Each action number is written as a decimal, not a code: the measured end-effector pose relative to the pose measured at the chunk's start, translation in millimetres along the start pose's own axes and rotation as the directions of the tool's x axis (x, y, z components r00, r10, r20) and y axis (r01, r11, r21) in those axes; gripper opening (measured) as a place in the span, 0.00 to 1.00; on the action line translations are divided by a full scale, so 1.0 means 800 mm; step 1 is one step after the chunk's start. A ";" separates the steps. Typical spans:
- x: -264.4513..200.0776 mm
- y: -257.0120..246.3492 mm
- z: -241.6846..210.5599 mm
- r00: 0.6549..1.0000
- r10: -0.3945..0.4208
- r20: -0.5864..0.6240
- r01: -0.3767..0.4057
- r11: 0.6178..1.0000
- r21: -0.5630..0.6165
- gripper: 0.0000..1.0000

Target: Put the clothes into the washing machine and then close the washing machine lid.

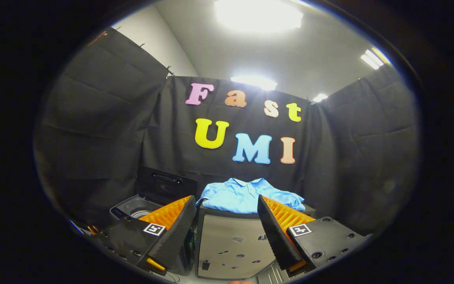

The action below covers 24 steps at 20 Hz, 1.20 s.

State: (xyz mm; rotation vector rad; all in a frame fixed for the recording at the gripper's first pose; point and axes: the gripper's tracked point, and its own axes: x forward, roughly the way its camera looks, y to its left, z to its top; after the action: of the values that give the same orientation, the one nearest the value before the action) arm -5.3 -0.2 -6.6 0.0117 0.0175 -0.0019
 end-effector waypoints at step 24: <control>0.055 -0.018 0.031 0.999 -0.037 -0.019 0.037 0.999 0.005 0.98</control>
State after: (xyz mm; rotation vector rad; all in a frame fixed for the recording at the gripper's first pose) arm 39.4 -15.3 17.0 0.0166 0.0363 -0.0386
